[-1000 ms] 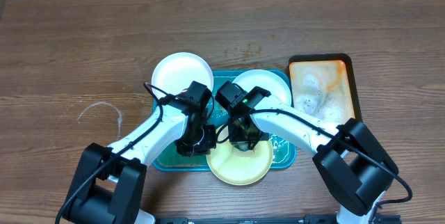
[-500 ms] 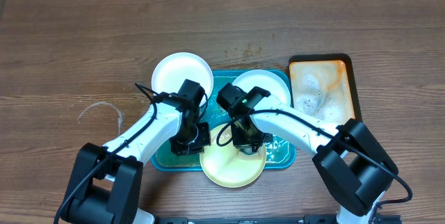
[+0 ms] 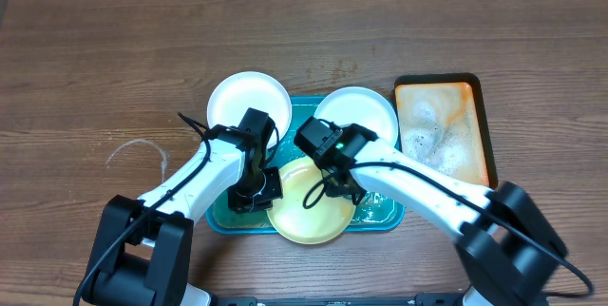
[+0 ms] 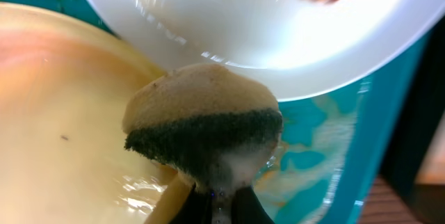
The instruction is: Clean dirty plates on tray and stack at the side
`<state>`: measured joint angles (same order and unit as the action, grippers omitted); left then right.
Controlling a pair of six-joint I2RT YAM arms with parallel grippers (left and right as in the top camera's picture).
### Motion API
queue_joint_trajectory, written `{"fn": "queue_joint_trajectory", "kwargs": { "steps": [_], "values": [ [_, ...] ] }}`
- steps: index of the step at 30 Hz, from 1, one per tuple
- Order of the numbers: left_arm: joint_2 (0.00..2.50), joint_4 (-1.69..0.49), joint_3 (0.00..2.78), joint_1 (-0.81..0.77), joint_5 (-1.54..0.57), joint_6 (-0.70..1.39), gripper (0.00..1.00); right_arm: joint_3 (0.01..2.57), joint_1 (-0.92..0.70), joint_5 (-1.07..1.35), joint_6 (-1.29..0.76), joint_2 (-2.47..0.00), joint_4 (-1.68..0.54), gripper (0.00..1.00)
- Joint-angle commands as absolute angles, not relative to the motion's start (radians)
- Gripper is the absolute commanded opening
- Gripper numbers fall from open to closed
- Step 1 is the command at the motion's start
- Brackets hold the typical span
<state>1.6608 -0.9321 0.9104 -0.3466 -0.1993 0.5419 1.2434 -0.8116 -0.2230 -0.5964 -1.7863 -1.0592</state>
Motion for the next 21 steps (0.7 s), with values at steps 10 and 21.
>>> {"fn": "queue_joint_trajectory", "kwargs": {
  "steps": [10,21],
  "values": [
    [1.598,-1.021,0.978,-0.331,-0.034,0.572,0.04,1.234,-0.659,-0.306,-0.622,-1.524,-1.088,0.04],
    [1.471,-1.178,1.034,-0.335,0.102,0.569,0.04,1.23,-0.331,-0.149,-0.477,-1.521,-1.137,0.04]
  ]
}}
